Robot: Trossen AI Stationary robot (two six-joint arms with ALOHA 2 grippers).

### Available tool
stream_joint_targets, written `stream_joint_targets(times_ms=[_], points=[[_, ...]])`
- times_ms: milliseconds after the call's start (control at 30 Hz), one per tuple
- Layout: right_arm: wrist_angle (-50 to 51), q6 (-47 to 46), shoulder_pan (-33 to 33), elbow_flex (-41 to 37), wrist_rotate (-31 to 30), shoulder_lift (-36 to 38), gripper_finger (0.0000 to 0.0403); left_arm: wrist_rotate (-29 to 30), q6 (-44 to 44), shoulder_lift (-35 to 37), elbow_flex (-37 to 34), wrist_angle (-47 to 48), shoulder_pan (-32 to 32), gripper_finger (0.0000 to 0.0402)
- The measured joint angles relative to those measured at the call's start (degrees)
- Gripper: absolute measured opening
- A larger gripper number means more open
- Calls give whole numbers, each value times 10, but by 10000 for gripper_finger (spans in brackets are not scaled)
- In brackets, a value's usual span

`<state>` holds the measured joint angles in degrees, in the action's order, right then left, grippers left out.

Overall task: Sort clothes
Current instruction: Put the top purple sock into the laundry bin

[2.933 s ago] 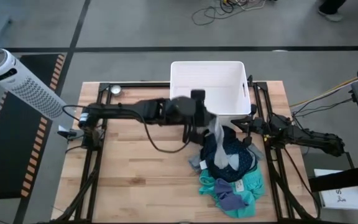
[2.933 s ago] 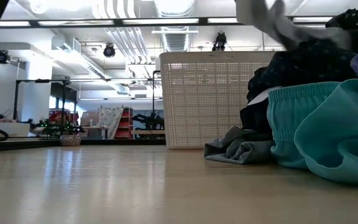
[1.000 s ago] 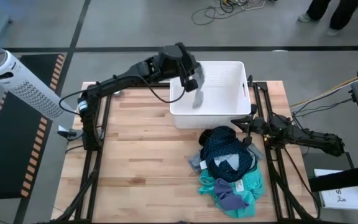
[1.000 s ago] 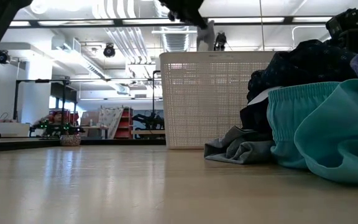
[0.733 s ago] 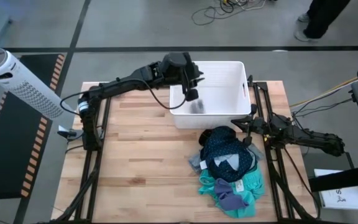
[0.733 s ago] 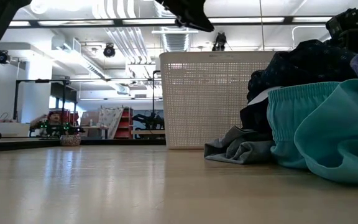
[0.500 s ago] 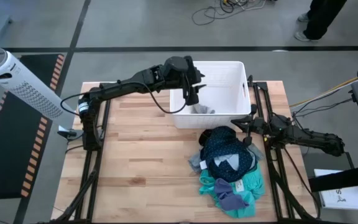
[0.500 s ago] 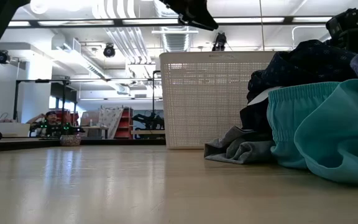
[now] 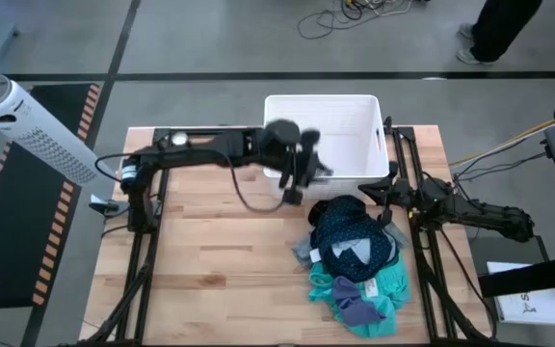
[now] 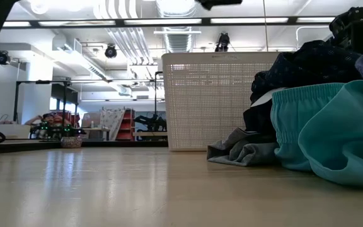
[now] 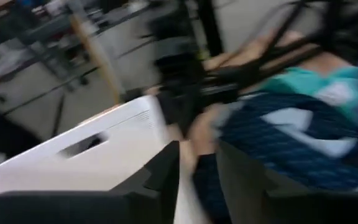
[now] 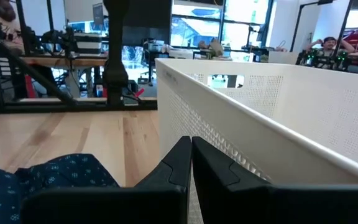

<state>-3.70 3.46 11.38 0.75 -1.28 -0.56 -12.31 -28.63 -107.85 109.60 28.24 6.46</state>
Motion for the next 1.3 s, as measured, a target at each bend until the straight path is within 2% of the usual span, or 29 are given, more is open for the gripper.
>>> stream_joint_targets(times_ms=[167, 267, 500, 733, 967, 1167, 1300], points=[[1, 0, 0, 0, 0, 0, 0, -56, -9, 0, -63, -2, -53, 53], [5, 1, 0, 0, 0, 0, 0, -78, 7, 0, -113, -52, -79, 38], [5, 4, 0, 0, 0, 0, 0, -79, 55, -10, -202, -180, -126, 12], [5, 2, 0, 0, 0, 0, 0, -22, 74, -38, -207, -186, -159, 1], [20, -23, 0, 0, -1, 0, 0, -22, 84, -98, -161, -180, -183, 0], [29, -29, 0, 0, -1, 0, 0, -22, 102, -161, -69, -149, -188, 0], [30, -30, 0, 0, -1, 0, 0, -35, 100, -203, 1, -107, -189, 24]])
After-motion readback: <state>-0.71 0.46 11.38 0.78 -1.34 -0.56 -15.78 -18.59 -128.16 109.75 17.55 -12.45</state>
